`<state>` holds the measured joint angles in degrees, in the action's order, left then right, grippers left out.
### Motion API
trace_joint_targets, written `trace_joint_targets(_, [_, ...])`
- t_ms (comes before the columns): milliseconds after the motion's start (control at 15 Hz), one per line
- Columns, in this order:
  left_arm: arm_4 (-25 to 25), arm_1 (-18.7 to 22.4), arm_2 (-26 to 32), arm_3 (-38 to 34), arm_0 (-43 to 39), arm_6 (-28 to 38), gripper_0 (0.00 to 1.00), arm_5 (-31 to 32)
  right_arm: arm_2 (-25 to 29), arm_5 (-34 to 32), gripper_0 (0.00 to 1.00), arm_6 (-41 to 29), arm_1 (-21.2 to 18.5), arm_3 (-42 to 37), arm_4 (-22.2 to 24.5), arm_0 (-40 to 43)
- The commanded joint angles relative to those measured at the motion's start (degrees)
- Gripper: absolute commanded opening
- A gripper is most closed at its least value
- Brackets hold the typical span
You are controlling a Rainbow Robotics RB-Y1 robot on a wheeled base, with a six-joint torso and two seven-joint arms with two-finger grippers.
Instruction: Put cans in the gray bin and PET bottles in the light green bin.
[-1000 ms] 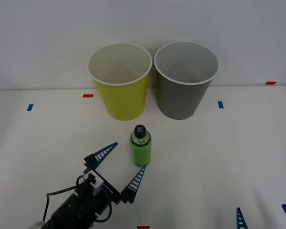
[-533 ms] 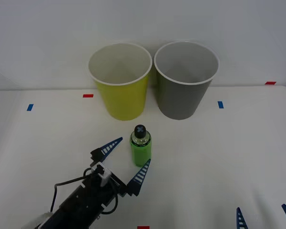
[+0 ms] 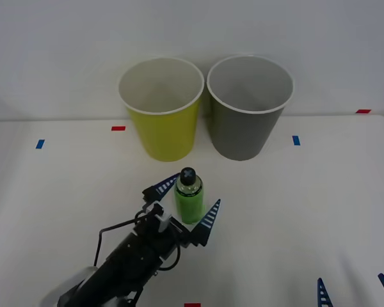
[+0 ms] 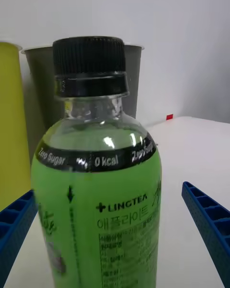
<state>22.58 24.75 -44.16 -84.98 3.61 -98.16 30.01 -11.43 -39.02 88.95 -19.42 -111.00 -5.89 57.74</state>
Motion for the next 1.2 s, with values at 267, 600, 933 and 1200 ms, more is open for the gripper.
trace_joint_targets(267, [1.2, -2.1, 0.0, 0.1, 1.8, -0.5, 1.00, -1.4, 0.0, 0.0, 1.00, 0.0, 0.0, 0.0, 0.0, 0.0])
trace_joint_targets(600, [1.0, -2.6, 0.0, 0.1, 1.7, -1.0, 0.07, -2.0, 0.0, 0.0, 1.00, 0.0, 0.0, 0.0, 0.0, 0.0])
trace_joint_targets(933, [0.7, -2.3, 0.0, 0.1, 1.7, -1.8, 0.03, -2.6, 0.0, 0.0, 1.00, 0.0, 0.0, 0.0, 0.0, 0.0])
trace_joint_targets(1200, [1.1, -2.3, 0.0, 0.1, 1.7, -1.9, 0.01, -2.7, 0.0, 0.0, 1.00, 0.0, 0.0, 0.0, 0.0, 0.0])
